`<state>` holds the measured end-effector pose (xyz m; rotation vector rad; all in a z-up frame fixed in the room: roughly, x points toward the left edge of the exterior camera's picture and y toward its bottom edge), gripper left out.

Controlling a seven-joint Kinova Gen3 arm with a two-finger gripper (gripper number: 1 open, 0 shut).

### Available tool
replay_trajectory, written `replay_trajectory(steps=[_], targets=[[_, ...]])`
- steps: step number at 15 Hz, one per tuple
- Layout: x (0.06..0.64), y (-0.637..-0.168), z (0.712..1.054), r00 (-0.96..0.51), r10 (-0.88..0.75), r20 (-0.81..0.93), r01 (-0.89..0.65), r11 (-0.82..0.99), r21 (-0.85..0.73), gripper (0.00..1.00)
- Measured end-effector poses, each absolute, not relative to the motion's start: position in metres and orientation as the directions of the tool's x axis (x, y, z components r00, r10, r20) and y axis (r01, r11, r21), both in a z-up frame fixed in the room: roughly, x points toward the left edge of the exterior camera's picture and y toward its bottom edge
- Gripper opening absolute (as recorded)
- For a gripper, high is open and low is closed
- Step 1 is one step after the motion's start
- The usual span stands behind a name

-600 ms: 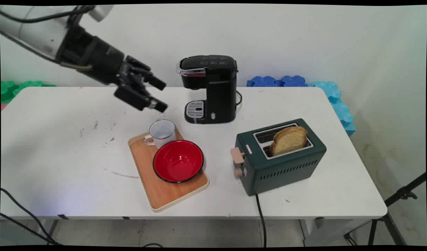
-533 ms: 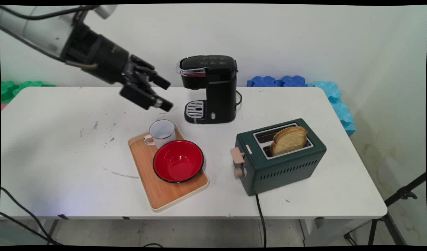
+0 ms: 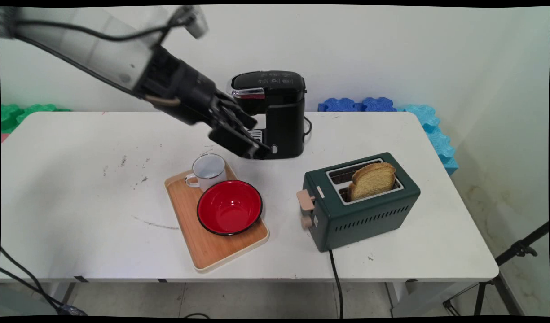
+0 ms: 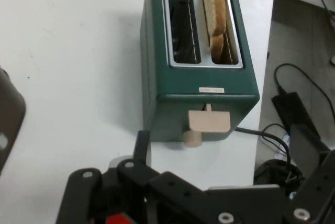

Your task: Press the toaster switch

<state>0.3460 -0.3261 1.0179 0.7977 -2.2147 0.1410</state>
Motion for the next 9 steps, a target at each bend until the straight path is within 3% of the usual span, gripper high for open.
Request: replay_trajectory(steps=[5, 6, 9], targets=[[0.318, -0.329, 0.994, -0.528, -0.505, 0.682, -0.589, 0.797, 0.135, 1.00], [0.314, -0.330, 0.989, -0.535, -0.504, 0.679, -0.587, 0.799, 0.130, 0.00], [0.301, -0.334, 0.975, -0.544, -0.507, 0.669, -0.586, 0.800, 0.130, 0.00]])
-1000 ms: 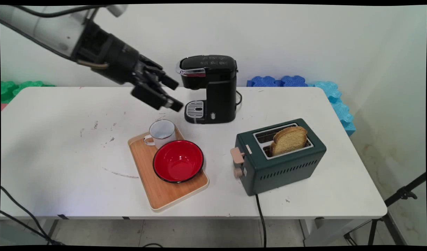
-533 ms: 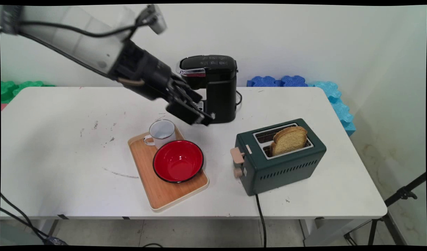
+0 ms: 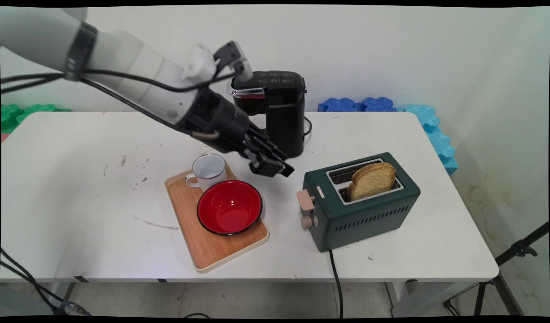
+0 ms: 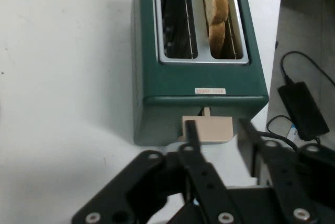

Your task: Press the toaster switch

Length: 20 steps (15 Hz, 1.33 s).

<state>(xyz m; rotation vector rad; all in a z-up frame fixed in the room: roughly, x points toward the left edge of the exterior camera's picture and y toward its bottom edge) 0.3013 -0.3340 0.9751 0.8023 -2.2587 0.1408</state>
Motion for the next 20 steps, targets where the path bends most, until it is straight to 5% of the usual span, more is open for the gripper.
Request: replay_trajectory(steps=[20], targets=[[0.251, -0.360, 0.907, -0.630, -0.447, 0.635, -0.517, 0.852, 0.086, 0.00]])
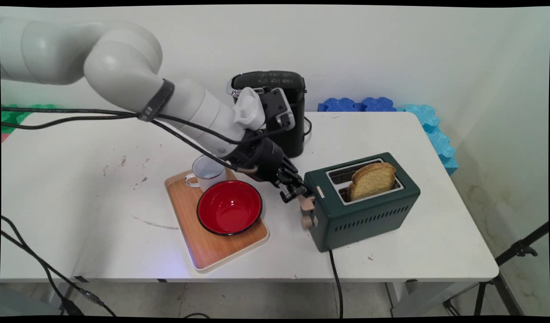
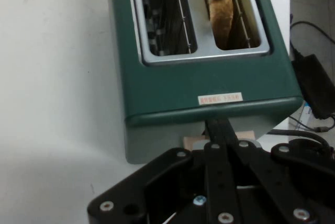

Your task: Press the toaster switch

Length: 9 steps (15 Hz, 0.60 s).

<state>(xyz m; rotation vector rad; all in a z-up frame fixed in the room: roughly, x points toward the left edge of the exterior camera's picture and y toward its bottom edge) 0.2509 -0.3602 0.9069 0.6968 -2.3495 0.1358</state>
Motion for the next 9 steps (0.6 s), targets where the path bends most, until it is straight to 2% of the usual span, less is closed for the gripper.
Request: replay_trajectory(steps=[9], targets=[[0.248, -0.358, 0.890, -0.646, -0.437, 0.626, -0.505, 0.859, 0.079, 0.00]])
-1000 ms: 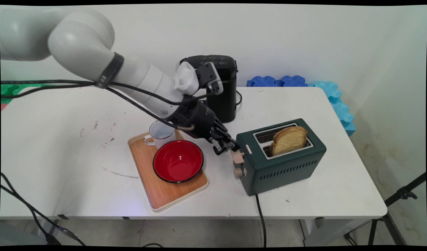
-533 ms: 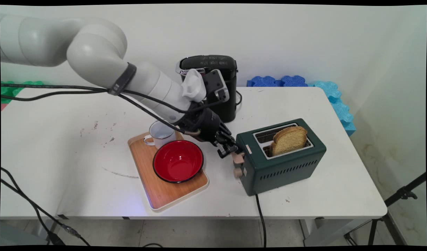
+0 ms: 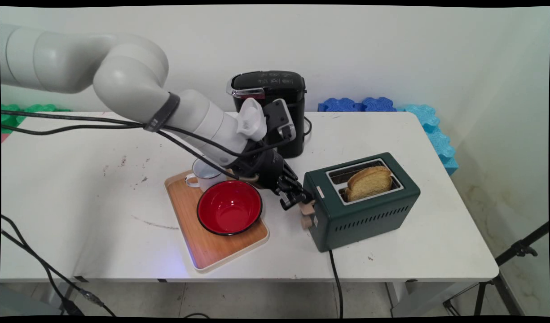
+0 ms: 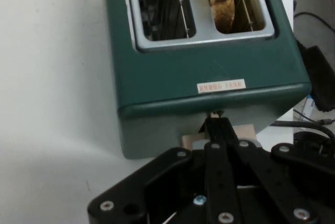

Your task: Press the toaster switch

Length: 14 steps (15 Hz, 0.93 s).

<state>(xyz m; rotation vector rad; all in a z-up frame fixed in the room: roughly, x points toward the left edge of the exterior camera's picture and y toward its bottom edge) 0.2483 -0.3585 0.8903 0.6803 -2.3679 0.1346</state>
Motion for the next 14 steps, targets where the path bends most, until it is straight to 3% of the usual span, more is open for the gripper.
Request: replay_trajectory(steps=[14], targets=[[0.248, -0.354, 0.866, -0.641, -0.442, 0.627, -0.509, 0.856, 0.084, 0.00]])
